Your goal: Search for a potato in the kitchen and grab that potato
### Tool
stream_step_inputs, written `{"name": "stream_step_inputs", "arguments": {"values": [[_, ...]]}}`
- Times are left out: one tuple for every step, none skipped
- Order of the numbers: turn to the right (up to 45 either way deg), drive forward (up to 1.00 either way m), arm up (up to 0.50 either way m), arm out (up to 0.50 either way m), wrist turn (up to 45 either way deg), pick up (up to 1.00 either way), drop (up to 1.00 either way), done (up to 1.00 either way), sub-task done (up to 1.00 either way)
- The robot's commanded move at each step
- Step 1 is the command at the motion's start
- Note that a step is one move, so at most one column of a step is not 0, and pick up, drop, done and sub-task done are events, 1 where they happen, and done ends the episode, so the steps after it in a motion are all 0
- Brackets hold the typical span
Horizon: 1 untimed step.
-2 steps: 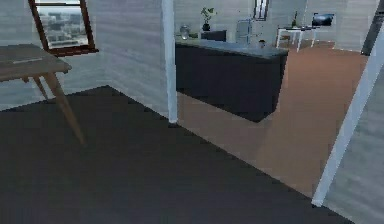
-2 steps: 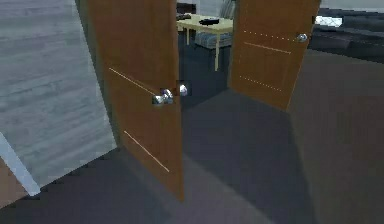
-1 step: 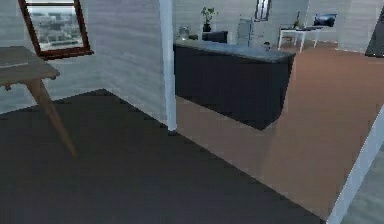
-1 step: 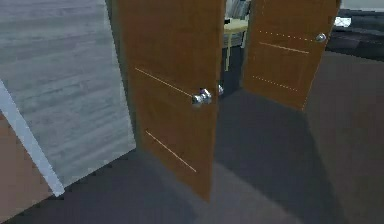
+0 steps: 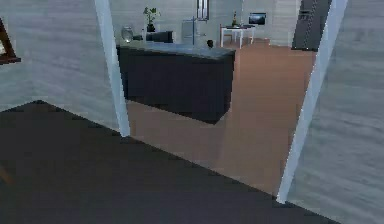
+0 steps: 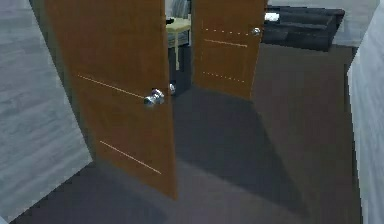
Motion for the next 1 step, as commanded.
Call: {"name": "stream_step_inputs", "arguments": {"values": [[0.0, 1.0, 0.0, 0.0, 0.0, 0.0, 0.0, 0.0, 0.0]]}}
